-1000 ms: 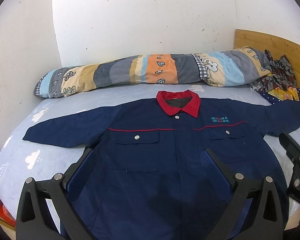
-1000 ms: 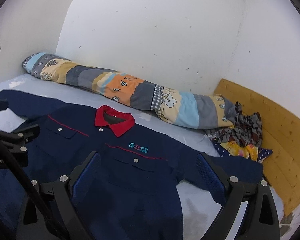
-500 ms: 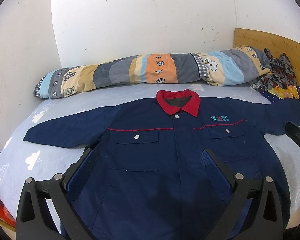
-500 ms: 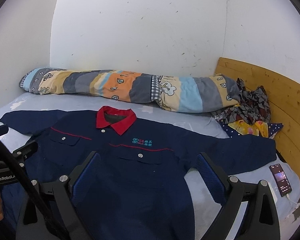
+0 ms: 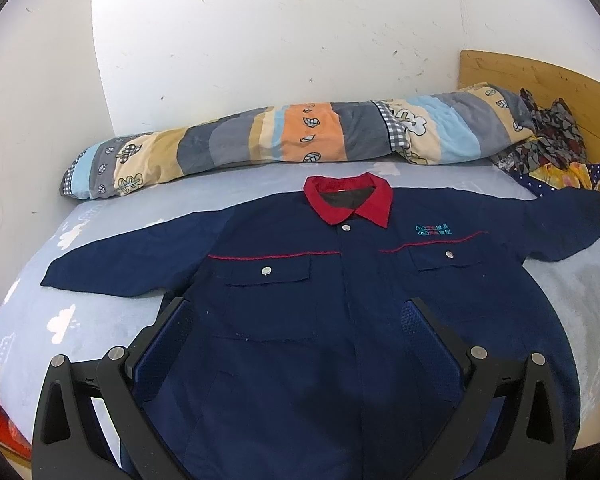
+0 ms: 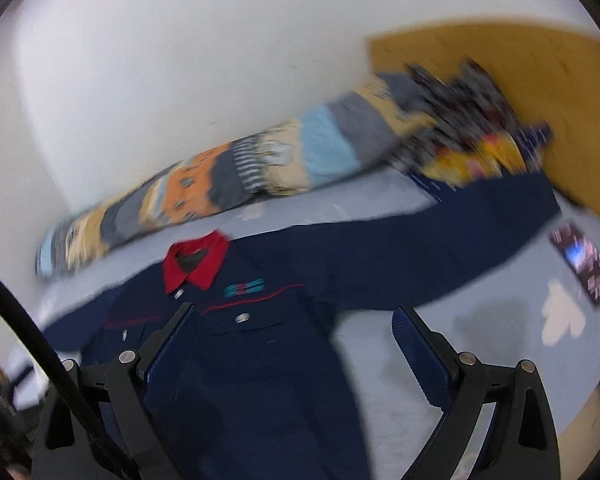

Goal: Fold large clothes
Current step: 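Grasp the navy jacket sleeve cuff with the right tool and lift it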

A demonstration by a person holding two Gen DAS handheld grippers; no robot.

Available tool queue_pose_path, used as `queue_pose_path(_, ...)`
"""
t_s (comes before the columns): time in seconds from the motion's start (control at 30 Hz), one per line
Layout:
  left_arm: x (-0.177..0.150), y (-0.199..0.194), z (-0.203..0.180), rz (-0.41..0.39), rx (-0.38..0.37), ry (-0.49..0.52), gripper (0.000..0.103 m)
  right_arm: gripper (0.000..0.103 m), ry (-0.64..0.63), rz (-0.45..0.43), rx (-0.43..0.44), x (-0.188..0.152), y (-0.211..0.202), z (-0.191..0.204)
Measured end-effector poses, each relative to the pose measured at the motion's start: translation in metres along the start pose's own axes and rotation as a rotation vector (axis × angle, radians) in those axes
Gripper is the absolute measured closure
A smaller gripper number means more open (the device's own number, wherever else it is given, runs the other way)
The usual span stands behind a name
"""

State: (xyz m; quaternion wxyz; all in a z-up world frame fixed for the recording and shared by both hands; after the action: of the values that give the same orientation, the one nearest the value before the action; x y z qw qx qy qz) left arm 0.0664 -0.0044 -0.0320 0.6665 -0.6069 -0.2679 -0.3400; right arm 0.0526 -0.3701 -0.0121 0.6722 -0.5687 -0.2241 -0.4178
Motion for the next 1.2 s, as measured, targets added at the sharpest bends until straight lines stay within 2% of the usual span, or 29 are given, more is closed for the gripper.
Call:
queue_pose_path(0.13,-0.004,0.01,-0.003,0.045,-0.037,-0.001,0.0,0.004,0.198,-0.013,-0.004,0.022,0.007,-0.097)
queue_pose_path(0.23,-0.014,0.026,-0.017,0.119,-0.113,0.005,0.0,0.011,0.397,-0.032,0.004,0.033,0.014,-0.179)
queue_pose_path(0.3,-0.02,0.035,-0.021,0.157,-0.136,-0.005,0.0,0.015,0.525,-0.049,-0.006,0.038,0.021,-0.234)
queue_pose_path(0.4,-0.027,0.044,-0.025,0.19,-0.15,-0.018,0.0,0.019,0.617,-0.064,0.006,0.049,0.039,-0.288)
queue_pose_path(0.43,-0.028,0.046,-0.026,0.189,-0.145,-0.015,0.0,0.026,0.637,-0.067,0.003,0.051,0.043,-0.297)
queue_pose_path(0.57,-0.027,0.049,-0.032,0.176,-0.137,0.032,0.0,0.038,0.684,-0.071,0.012,0.061,0.07,-0.326)
queue_pose_path(0.7,-0.012,0.057,-0.044,0.151,-0.174,0.063,0.0,0.04,0.656,-0.043,-0.045,0.069,0.1,-0.337)
queue_pose_path(0.77,0.002,0.064,-0.048,0.147,-0.208,0.053,0.0,0.042,0.65,-0.012,-0.116,0.066,0.114,-0.347)
queue_pose_path(0.83,0.017,0.075,-0.048,0.153,-0.237,0.014,0.0,0.042,0.658,-0.004,-0.171,0.062,0.122,-0.354)
queue_pose_path(1.0,0.051,0.105,-0.047,0.206,-0.302,-0.143,0.0,0.042,0.649,0.002,-0.225,0.061,0.143,-0.367)
queue_pose_path(1.07,0.055,0.108,-0.05,0.21,-0.318,-0.167,0.0,0.044,0.648,-0.021,-0.22,0.065,0.149,-0.372)
queue_pose_path(1.13,0.056,0.109,-0.049,0.187,-0.289,-0.143,0.0,0.046,0.635,-0.024,-0.201,0.068,0.156,-0.373)
queue_pose_path(1.2,0.052,0.11,-0.048,0.173,-0.245,-0.11,0.0,0.071,0.607,-0.029,-0.224,0.07,0.159,-0.372)
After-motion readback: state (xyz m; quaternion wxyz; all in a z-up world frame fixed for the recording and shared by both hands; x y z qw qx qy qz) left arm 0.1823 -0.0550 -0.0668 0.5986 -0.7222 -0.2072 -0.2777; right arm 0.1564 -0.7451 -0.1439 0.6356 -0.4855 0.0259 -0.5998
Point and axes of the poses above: each gripper's, at about its wrist camera, not at the fingertips, and y roughly the way its jaws point, z to its left, x to its top, the point moved 8 cm from there along y, roughly the way its jaws point
